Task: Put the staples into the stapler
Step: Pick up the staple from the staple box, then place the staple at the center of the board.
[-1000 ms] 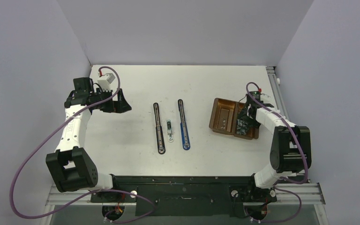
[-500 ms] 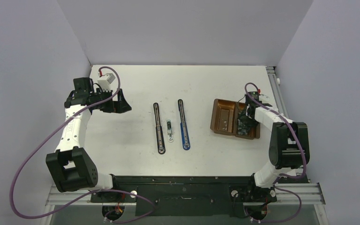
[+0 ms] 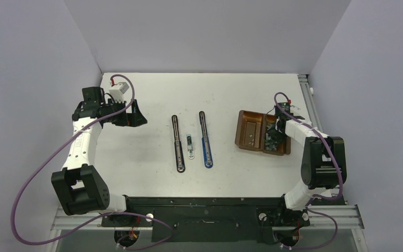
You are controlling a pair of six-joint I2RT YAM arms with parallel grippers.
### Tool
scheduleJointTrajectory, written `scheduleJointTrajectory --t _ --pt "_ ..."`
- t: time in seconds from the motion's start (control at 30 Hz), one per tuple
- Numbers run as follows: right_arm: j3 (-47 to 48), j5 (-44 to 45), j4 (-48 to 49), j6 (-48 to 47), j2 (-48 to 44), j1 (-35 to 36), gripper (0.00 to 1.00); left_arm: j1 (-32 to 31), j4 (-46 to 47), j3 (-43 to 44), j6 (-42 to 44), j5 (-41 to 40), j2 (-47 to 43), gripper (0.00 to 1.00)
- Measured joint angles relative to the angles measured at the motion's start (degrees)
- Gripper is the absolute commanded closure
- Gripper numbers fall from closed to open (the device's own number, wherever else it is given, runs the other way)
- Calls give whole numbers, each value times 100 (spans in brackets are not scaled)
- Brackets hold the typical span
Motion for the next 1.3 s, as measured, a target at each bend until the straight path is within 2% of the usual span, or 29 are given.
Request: scheduleJointTrajectory --t 0.23,0.53,0.8,0.93,1.17,1.3 --pt "-4 -37 -4 9 -7 0 91 0 0 0 -9 0 0 4" --pt "-4 -103 -85 9 -385 0 91 0 0 0 -13 0 0 4" --pt "-4 -284 -313 94 -1084 184 91 0 -2 2 -13 0 0 4" --pt "-2 -330 -411 234 -1377 1021 91 0 -9 2 -13 0 0 4" --pt "0 -402 -457 610 -1344 2771 91 9 -59 2 -11 0 0 4" --pt "39 -481 -387 717 -1036 3257 91 20 -96 2 -7 0 0 4"
